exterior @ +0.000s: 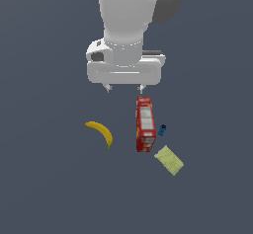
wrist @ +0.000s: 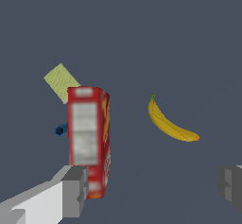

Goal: Pick up a designated object from a clutter of objects.

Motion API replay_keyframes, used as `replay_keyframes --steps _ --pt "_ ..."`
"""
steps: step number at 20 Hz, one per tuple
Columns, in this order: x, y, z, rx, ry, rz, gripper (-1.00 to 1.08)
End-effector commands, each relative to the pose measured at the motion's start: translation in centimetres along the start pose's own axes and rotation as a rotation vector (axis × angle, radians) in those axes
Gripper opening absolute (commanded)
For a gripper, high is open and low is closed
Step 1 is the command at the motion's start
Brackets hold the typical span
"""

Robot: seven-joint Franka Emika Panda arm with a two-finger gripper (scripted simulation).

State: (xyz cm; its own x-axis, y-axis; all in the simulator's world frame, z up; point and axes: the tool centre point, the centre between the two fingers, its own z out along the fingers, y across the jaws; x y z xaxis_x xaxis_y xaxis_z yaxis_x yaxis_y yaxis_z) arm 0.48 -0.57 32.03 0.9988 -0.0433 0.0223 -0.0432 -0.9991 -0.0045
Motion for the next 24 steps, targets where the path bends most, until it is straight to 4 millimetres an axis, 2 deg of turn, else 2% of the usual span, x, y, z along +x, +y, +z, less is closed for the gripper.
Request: replay_keyframes --steps 1,16,24 --pt "0.0 0.0 0.0 0.000 0.000 0.000 1.00" --pt "0.3 -0.6 0.4 -0.002 -0.017 -0.048 1.00" --pt "2.2 -2.1 2.2 -0.010 -0.019 -0.114 1.00"
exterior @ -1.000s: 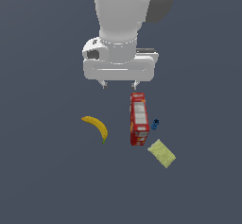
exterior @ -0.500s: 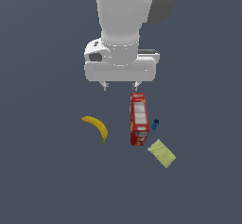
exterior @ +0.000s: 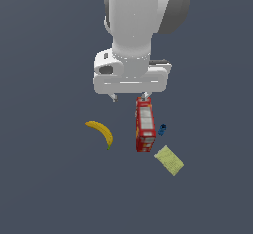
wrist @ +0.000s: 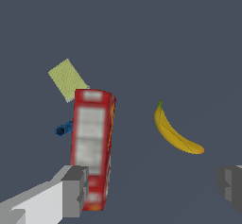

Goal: Pick up a designated object from a clutter of objects.

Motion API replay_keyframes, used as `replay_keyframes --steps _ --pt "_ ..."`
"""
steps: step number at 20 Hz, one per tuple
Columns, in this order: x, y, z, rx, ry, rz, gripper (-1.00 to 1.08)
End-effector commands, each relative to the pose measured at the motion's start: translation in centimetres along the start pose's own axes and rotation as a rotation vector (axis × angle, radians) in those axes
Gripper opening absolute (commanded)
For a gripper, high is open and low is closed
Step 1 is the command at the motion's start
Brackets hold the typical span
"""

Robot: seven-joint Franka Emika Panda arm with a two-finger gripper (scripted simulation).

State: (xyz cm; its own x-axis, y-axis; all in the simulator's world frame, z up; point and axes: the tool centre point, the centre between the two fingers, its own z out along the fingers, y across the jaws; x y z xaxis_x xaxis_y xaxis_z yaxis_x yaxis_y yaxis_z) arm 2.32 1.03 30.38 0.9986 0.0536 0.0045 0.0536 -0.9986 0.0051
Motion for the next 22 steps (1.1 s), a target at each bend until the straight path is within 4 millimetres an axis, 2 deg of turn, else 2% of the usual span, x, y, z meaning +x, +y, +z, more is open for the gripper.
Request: replay_keyframes --steps 1,9,16,22 --pt "0.9 -0.6 0.9 -0.004 -0.001 -0.030 1.00" --pt "4.7 -4.1 5.4 -0.016 -0.004 -0.176 1.00" --pt "8.1 -8.3 11.0 -0.019 -0.005 -0.333 1.00" --pt "10.1 -12.1 16.3 -0.013 -0.005 -0.464 1.00"
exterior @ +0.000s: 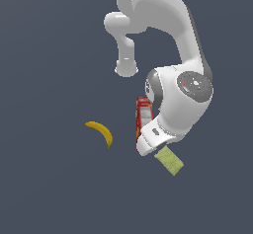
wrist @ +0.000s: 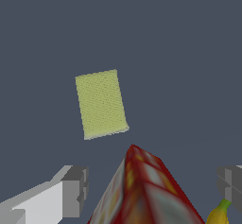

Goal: Pick up a designated object from a clutter of objects.

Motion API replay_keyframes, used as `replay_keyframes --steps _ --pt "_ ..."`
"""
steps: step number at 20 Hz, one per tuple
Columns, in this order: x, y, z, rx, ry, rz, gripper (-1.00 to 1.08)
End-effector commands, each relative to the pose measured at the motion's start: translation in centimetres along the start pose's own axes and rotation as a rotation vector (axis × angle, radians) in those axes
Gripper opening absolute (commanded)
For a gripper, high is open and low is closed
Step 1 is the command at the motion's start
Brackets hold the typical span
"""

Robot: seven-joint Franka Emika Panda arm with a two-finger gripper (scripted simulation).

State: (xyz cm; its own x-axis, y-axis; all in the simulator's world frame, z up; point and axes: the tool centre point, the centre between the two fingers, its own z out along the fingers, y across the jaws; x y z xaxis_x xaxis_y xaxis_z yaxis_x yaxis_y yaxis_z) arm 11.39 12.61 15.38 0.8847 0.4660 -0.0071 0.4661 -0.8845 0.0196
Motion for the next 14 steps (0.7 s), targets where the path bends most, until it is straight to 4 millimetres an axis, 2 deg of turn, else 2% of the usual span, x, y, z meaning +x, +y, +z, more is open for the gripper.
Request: replay_keyframes --steps 1,8,14 --pt "1.3 -1.2 2.2 0.003 0.002 -0.052 1.00" --pt "3.5 -3.8 6.8 0.012 0.006 -0.155 1.00" --pt "4.3 -5.1 8.9 0.018 0.009 -0.200 1.00"
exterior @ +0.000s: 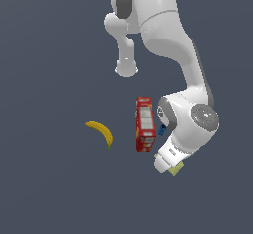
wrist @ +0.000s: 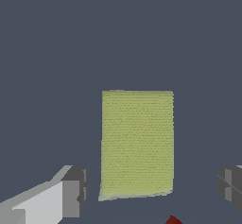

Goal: Pick up a designated object from a clutter of objects.

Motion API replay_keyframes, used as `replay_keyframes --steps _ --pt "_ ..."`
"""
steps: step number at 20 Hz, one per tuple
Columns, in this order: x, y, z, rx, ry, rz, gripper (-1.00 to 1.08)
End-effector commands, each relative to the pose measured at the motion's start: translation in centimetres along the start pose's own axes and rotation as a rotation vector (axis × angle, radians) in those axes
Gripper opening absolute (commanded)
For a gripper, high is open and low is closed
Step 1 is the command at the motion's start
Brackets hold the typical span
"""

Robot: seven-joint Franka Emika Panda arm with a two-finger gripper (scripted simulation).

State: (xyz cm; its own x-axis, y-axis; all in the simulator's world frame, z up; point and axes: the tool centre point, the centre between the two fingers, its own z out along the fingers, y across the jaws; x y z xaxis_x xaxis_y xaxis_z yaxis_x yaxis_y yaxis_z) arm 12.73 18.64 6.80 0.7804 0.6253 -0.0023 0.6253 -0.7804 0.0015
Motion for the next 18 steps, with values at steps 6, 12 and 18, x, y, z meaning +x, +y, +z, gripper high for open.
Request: replay_keyframes --steps 6,12,18 --pt "0.3 -0.4 0.8 0.002 0.001 -0.015 1.00" --pt "0.3 -0.4 2.6 0.002 0.001 -0.016 1.00" --pt "0.3 -0.4 5.4 0.001 0.002 -0.018 1.00"
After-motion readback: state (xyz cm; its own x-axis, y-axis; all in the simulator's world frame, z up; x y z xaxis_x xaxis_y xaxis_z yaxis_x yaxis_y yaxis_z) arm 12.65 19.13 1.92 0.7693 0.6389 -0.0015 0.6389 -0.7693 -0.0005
